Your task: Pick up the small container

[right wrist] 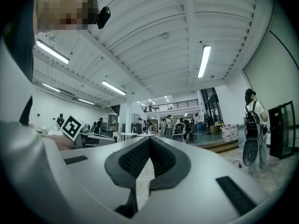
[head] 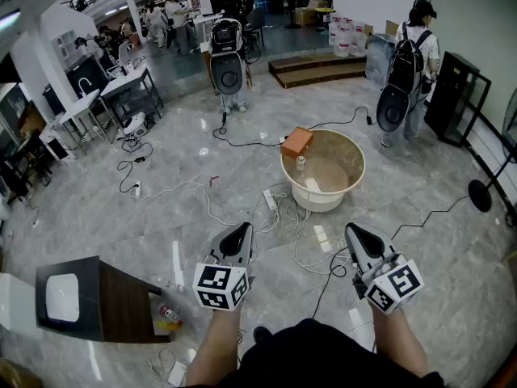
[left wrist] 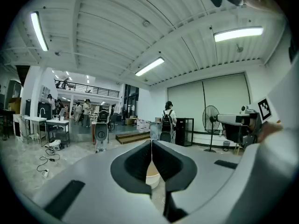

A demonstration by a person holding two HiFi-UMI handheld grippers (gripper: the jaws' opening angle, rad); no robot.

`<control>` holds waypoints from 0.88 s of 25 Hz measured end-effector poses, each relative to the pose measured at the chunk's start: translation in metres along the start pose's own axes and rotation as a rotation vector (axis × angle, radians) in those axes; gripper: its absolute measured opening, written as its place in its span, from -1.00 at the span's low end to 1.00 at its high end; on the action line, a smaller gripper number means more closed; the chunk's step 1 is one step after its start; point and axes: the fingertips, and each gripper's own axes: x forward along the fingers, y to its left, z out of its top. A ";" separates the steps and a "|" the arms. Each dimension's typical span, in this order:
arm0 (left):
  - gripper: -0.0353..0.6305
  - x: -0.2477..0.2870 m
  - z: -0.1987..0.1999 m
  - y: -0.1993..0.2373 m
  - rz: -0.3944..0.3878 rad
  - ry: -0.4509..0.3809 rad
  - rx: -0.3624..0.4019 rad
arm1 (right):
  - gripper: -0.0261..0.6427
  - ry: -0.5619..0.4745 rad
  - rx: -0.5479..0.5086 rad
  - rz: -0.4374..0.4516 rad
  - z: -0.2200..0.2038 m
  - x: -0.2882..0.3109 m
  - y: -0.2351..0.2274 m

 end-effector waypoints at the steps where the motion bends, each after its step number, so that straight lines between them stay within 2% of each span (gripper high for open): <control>1: -0.83 0.000 0.000 -0.002 -0.002 0.002 0.002 | -0.89 0.002 0.002 -0.003 -0.001 -0.003 -0.001; 11: -0.84 0.011 0.010 -0.045 0.008 0.002 0.002 | -0.89 0.009 0.042 0.017 -0.003 -0.030 -0.023; 17: -0.84 0.033 0.018 -0.104 -0.035 -0.016 -0.018 | -0.89 0.017 0.072 0.050 -0.005 -0.064 -0.049; 22: -0.84 0.048 0.016 -0.155 -0.033 -0.033 0.018 | -0.89 0.038 0.097 0.080 -0.015 -0.099 -0.069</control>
